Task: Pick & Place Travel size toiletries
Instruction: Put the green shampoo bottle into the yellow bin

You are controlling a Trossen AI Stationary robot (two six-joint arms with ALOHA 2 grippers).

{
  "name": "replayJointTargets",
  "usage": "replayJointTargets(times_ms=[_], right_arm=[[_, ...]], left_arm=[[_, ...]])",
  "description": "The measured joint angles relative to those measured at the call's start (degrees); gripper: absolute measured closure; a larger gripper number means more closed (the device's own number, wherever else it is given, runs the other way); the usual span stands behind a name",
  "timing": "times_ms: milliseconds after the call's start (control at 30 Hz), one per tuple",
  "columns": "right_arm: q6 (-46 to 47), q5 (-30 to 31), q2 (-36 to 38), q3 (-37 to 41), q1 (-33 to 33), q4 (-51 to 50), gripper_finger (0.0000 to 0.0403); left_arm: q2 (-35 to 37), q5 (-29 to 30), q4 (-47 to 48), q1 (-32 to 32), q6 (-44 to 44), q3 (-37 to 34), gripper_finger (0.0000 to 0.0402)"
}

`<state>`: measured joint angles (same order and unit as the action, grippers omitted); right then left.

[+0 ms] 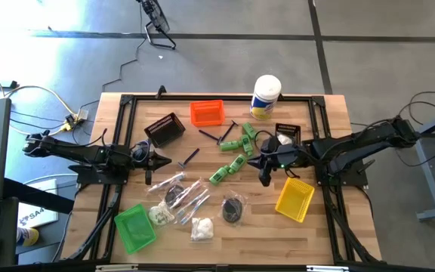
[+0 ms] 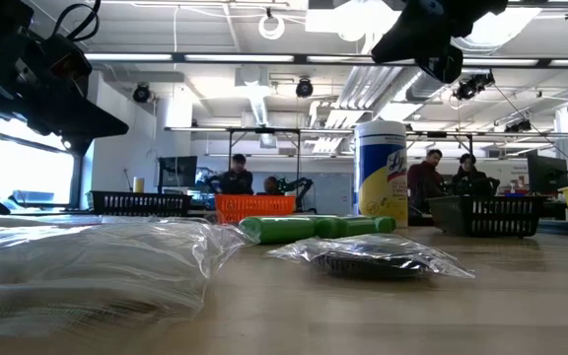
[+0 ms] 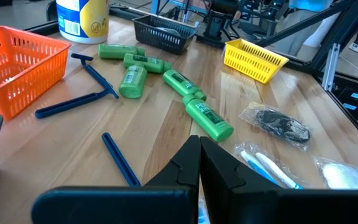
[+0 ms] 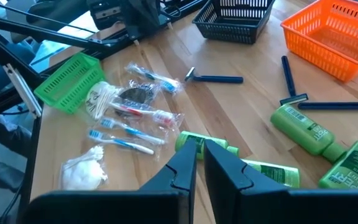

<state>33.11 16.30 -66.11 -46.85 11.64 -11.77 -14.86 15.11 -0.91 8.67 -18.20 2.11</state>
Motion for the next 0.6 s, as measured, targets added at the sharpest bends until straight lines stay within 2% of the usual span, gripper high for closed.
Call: replayJointTargets(times_ms=[600], right_arm=[[-3.4, 1.6, 0.0, 0.0, -0.3, 2.8, 0.038]], left_arm=[[0.0, 0.0, -0.2, 0.0, -0.1, 0.0, 0.0398]])
